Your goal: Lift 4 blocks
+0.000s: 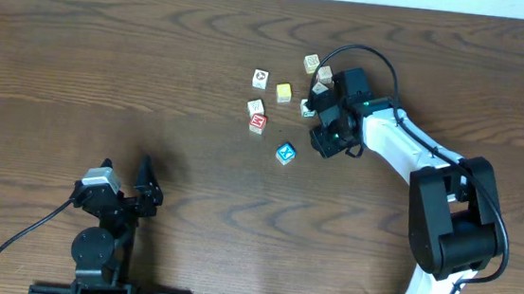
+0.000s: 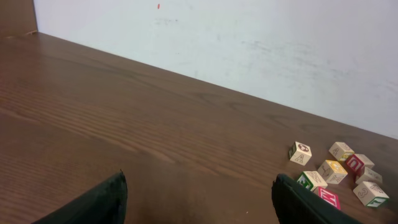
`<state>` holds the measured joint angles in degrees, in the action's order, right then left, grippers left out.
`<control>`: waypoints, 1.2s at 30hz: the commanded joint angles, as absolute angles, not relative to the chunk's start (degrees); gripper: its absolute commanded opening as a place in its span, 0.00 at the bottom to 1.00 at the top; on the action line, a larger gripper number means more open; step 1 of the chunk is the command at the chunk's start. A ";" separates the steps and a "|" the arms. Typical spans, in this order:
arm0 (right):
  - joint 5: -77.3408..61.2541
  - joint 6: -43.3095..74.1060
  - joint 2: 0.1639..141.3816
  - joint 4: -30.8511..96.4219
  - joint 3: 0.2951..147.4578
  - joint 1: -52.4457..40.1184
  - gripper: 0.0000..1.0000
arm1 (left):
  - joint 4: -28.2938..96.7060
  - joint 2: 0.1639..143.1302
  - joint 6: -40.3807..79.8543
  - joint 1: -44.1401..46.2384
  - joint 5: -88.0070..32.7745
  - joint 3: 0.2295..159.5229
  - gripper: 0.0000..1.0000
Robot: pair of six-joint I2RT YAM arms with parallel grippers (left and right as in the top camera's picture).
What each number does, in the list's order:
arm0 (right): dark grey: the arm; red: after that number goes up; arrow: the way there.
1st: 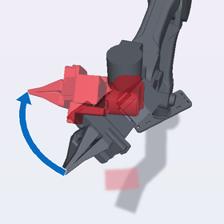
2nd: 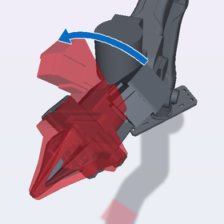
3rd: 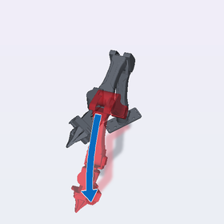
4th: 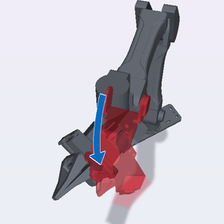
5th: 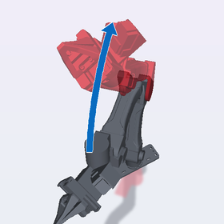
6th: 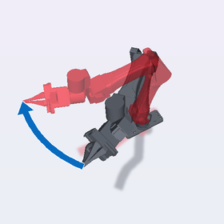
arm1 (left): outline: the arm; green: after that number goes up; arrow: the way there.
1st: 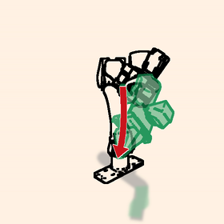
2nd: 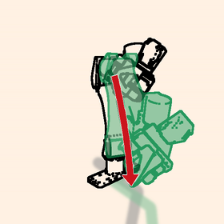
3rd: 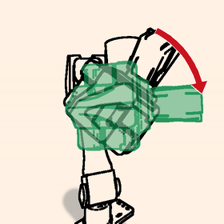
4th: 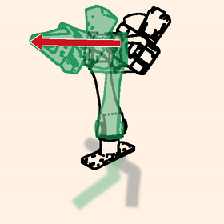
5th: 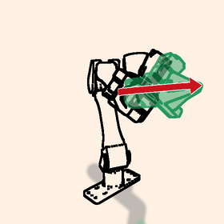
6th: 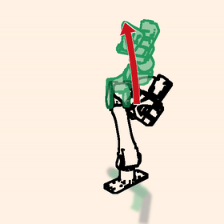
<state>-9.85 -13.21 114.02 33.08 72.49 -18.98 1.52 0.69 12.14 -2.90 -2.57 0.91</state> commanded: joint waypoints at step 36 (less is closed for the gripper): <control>-2.59 10.59 95.98 51.44 72.29 -19.79 0.15 | 4.05 0.62 11.68 -2.83 -0.84 0.23 0.75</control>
<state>-3.60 6.37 97.45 50.13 72.38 -18.98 1.52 0.69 12.14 -2.90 -2.57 0.91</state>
